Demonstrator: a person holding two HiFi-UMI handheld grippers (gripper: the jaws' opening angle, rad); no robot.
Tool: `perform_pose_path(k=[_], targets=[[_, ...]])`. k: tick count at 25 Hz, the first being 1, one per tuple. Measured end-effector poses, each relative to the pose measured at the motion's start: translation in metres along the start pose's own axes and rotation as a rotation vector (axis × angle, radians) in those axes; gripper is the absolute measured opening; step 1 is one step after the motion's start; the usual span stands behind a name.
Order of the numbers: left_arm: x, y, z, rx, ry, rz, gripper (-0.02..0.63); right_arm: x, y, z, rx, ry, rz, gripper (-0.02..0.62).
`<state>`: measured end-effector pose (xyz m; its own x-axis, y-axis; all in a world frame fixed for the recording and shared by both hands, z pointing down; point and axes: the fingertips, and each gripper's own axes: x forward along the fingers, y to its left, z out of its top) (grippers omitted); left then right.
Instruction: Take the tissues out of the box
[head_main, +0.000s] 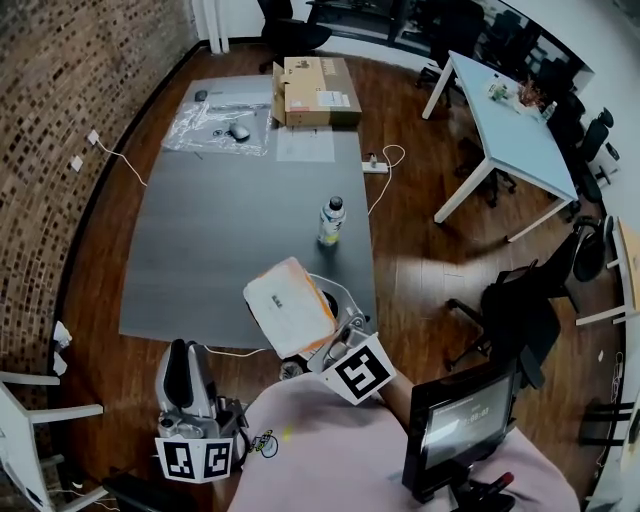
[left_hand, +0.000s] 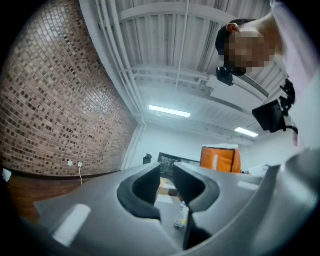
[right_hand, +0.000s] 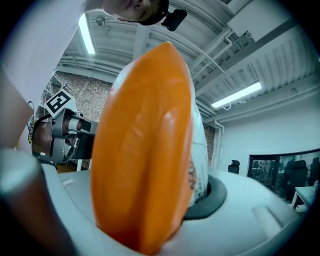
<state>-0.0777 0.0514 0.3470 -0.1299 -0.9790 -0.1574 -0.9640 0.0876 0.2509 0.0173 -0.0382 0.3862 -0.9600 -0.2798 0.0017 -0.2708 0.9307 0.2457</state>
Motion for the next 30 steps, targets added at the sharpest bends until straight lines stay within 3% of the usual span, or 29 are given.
perform_pose_path(k=[30], targets=[[0.033,-0.026,-0.008,0.024,-0.004,0.017,0.086,-0.009,-0.043,-0.014,0.041,-0.028,-0.004,0.284]])
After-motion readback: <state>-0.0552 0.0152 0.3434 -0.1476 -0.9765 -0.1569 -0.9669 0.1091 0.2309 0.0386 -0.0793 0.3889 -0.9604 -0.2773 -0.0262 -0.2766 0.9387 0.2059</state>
